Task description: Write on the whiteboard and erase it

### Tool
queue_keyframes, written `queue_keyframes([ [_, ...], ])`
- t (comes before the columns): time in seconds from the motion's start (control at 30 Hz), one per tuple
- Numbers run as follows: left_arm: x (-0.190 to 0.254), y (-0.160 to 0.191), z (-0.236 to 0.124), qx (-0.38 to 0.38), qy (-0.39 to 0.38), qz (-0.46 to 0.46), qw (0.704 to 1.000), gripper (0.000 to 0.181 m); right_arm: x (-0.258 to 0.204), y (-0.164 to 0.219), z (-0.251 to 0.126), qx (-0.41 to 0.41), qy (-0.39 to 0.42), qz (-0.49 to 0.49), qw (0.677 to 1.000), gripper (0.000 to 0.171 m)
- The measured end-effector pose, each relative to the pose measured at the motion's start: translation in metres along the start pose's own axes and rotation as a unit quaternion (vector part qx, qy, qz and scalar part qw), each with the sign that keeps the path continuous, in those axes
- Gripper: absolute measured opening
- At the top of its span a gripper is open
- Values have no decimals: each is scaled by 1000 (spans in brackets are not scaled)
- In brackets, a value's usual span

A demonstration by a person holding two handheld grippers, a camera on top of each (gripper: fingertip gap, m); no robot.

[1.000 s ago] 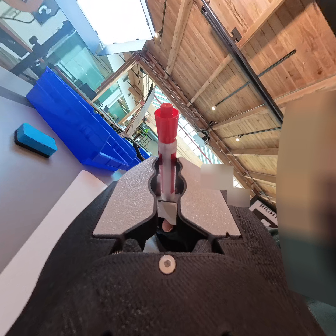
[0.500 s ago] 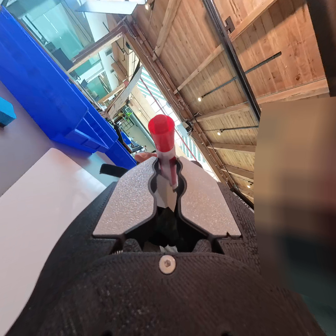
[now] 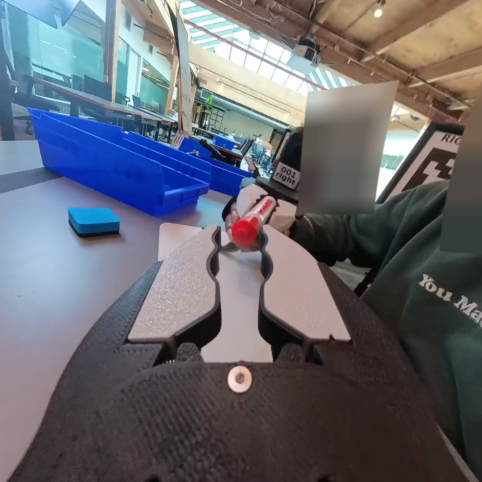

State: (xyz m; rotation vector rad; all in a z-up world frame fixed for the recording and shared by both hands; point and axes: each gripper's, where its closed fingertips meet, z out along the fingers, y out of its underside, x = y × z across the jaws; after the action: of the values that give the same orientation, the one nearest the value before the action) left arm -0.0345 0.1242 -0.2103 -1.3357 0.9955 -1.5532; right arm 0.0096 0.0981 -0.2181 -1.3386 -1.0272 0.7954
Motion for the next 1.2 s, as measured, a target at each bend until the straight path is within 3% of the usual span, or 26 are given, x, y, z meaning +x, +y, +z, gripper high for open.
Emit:
queue_keyframes([
  [0.27, 3, 6, 5, -12, -7, 19, 1000, 32, -4, -1, -7, 8, -24, 49, 998, 20],
  [0.4, 9, 13, 8, -34, 6, 29, 999, 22, -9, 3, -2, -2, -32, 46, 998, 20],
  [0.6, 9, 17, 8, -42, 13, -9, 999, 21, -6, 7, 1, -7, -36, 56, 998, 20],
  [0.73, 13, 18, 12, -37, 29, -64, 997, 20, -6, 1, 2, 6, -26, 14, 1000, 21],
  [0.97, 23, 23, 18, -33, 65, -125, 989, 19, -19, 8, 13, -23, -4, -97, 995, 38],
  [1.2, 22, 14, 17, 7, 76, -184, 980, 19, -18, 2, 19, -10, 27, -129, 991, 43],
])
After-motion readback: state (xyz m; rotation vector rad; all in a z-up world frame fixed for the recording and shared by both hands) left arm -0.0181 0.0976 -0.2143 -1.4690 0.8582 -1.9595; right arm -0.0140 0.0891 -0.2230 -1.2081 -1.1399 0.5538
